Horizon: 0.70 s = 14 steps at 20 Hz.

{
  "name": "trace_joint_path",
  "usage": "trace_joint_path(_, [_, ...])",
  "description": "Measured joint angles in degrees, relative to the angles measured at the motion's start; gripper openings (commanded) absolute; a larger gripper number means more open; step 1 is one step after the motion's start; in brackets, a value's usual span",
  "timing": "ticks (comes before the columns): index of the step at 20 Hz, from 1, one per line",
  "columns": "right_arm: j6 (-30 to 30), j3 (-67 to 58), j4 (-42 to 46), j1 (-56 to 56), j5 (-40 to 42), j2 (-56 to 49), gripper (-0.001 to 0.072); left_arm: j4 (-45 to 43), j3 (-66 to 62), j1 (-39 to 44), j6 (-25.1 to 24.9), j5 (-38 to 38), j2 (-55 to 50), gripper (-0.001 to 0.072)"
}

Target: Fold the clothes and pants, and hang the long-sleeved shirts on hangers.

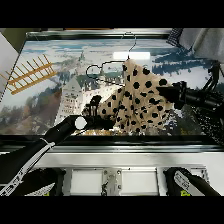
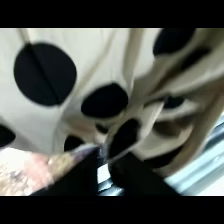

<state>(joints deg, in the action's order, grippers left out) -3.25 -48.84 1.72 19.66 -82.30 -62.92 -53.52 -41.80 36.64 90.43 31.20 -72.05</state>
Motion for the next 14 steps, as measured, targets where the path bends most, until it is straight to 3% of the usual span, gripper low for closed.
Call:
trace_joint_path(4, [-0.9,0.0,0.0,0.0,-0.4,0.3,0.0004,2.4,0.0,-5.2,0.2,-0.1,1.1,0.0009])
trace_joint_path(14, [-5.8,0.0,5.2,-3.1,-5.1,4.2,0.0004,2.0,-0.7,-33.9,-2.0,12.6,12.3,0.0009])
